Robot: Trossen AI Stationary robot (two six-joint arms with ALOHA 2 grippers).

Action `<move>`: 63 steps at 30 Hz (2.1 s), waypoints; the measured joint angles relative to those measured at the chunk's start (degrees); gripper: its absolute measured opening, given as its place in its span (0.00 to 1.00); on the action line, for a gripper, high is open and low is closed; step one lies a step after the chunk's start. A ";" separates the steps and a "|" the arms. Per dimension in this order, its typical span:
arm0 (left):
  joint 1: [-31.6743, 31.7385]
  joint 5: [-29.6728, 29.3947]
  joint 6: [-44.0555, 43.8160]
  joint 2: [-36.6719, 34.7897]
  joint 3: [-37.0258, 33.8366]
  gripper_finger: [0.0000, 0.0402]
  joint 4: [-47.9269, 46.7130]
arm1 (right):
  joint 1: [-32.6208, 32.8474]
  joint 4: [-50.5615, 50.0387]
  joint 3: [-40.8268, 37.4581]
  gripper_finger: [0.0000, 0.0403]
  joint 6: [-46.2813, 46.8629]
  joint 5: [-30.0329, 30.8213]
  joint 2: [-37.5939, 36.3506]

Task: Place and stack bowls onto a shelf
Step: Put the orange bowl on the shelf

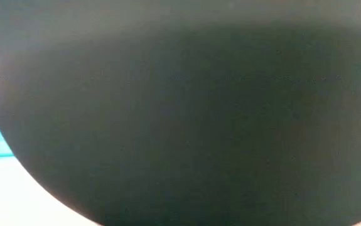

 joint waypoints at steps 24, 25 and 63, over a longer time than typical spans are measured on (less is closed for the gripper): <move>0.13 -4.20 13.09 -0.92 18.81 0.00 -20.09 | 0.00 0.00 0.02 0.34 0.00 0.00 -0.02; 0.16 -5.87 13.58 -1.01 19.56 0.00 -21.45 | 0.00 0.02 0.01 0.34 -0.01 0.00 0.00; 37.99 0.59 14.50 -12.35 23.46 0.08 -42.34 | 0.01 0.01 0.02 0.34 0.00 0.00 0.00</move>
